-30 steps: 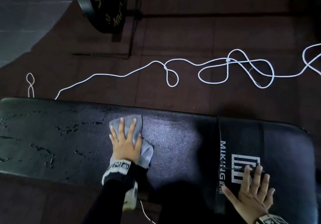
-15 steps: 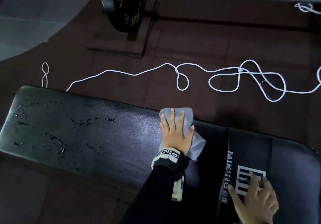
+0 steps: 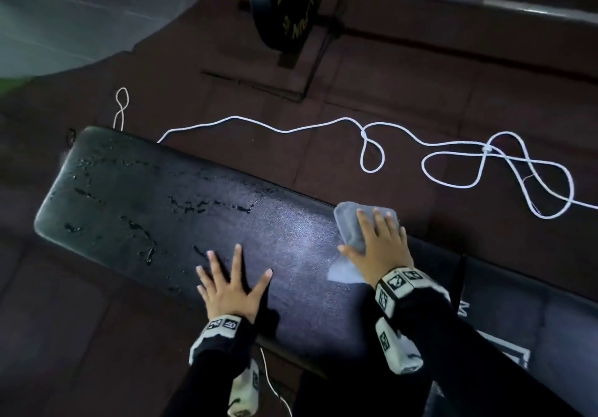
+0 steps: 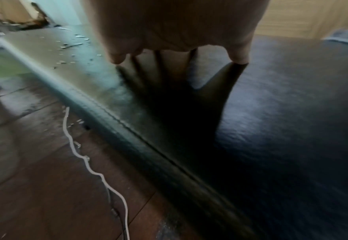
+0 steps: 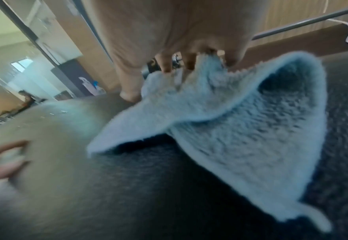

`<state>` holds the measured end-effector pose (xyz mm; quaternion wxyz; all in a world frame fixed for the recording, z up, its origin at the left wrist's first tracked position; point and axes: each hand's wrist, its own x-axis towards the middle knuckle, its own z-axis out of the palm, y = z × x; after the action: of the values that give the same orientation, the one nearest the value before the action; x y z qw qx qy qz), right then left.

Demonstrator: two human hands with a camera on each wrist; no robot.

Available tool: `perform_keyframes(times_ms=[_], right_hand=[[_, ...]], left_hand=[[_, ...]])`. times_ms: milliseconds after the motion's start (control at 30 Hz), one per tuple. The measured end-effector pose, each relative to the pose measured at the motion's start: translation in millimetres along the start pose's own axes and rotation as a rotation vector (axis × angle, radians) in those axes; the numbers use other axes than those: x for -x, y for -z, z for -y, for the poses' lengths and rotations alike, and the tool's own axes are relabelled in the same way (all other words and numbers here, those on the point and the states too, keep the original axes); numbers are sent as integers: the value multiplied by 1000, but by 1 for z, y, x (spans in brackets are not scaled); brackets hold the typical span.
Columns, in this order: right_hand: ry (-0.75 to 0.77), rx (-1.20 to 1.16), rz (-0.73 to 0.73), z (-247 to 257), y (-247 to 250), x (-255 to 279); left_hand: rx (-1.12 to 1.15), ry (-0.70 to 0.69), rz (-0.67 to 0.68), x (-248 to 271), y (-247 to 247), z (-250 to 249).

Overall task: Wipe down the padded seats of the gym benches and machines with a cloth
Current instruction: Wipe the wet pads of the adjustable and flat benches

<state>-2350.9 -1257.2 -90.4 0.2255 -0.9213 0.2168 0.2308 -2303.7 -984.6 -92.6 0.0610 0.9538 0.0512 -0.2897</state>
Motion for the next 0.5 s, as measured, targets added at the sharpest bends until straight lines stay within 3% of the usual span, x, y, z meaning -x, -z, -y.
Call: perform_keyframes(times_ms=[267, 333, 500], right_hand=[[215, -63, -32, -67, 7, 12], [211, -53, -69, -91, 10, 23], [50, -52, 12, -99, 9, 34]], left_hand=[[-17, 120, 130, -11, 4, 2], [-8, 124, 134, -11, 4, 1], [12, 103, 178, -10, 8, 2]])
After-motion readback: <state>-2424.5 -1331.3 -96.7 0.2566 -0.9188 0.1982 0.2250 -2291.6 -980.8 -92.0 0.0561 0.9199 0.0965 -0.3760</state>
